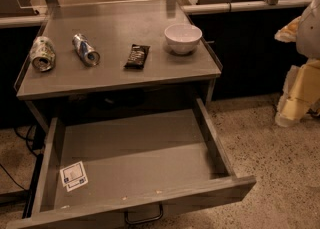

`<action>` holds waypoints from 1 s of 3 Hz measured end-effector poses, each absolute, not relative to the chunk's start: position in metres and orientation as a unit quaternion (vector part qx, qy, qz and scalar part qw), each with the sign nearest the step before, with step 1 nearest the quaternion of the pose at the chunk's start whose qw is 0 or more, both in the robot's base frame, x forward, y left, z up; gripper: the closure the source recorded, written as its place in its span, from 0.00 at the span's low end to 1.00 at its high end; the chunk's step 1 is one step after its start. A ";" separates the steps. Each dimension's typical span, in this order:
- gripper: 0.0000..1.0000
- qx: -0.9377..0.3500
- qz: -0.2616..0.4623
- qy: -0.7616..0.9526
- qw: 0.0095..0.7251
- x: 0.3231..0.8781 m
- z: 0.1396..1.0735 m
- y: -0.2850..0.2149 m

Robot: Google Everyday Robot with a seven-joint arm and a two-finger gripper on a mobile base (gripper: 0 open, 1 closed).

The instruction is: Place rxbar chocolate into top drawer

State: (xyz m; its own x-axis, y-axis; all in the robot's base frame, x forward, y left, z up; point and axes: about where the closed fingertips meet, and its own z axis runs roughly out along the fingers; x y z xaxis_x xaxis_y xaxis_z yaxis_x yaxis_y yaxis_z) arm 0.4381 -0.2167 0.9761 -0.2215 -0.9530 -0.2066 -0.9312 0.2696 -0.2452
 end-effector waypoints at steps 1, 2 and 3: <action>0.00 -0.613 -0.039 0.770 0.173 0.446 0.988 -0.205; 0.00 -0.613 -0.039 0.770 0.173 0.446 0.988 -0.205; 0.00 -0.609 -0.019 0.772 0.183 0.455 0.979 -0.199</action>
Offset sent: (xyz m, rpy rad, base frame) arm 0.0142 0.0214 0.0168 0.0099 -0.0342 0.0534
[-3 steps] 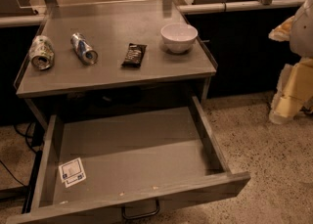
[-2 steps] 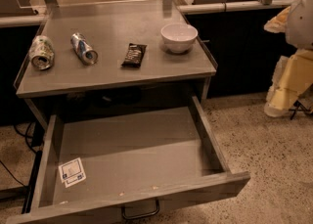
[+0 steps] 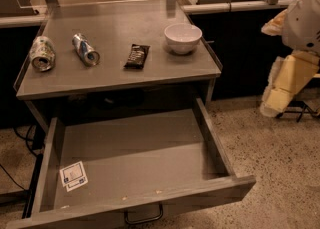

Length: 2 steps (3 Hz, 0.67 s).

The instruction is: Place rxbar chocolate into top drawer

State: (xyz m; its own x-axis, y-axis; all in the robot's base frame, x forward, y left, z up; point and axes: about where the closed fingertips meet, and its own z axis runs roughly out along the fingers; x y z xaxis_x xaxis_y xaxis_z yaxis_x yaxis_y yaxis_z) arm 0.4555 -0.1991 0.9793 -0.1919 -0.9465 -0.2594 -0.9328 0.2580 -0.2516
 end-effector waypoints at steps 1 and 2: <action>0.00 -0.614 0.005 0.764 0.199 0.484 0.974 -0.178; 0.00 -0.630 0.018 0.750 0.203 0.515 0.971 -0.158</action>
Offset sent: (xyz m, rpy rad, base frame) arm 0.1002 0.0666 -0.0098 0.0918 0.0203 0.1378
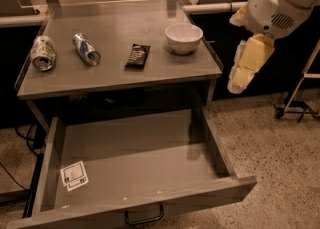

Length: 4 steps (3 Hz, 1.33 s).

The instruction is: Place rxbar chocolate into top drawer

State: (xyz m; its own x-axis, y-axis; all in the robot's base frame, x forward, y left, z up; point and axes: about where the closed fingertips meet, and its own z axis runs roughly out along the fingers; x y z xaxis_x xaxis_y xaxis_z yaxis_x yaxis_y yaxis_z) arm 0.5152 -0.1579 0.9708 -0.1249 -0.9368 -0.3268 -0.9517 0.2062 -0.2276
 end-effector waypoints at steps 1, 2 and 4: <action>0.00 -0.645 0.043 0.733 0.212 0.539 0.977 -0.138; 0.00 -0.644 0.039 0.732 0.218 0.541 0.980 -0.137; 0.00 -0.615 0.003 0.768 0.180 0.582 0.948 -0.117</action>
Offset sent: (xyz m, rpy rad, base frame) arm 0.0203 0.0164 0.0044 0.0353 0.0090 0.0461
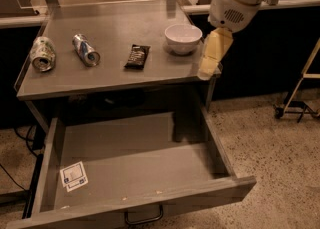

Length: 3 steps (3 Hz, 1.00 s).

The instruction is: Place rxbar chocolate into top drawer

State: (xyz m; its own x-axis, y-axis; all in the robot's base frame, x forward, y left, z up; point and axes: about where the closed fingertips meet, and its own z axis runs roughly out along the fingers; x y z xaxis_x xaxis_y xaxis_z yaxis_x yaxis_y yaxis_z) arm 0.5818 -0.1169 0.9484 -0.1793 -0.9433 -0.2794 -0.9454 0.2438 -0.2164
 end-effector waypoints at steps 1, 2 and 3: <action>0.00 -0.618 0.007 0.763 0.189 0.585 0.950 -0.107; 0.00 -0.626 0.022 0.750 0.212 0.587 0.952 -0.080; 0.00 -0.640 0.024 0.736 0.219 0.600 0.960 -0.050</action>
Offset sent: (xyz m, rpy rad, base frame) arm 0.0061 0.0670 0.0081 0.1252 -0.0556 0.0824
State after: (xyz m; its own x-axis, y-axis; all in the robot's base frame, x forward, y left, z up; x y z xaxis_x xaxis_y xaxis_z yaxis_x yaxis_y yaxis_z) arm 0.6000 -0.0502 0.9599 -0.0856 -0.9319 -0.3525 -0.9528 0.1800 -0.2444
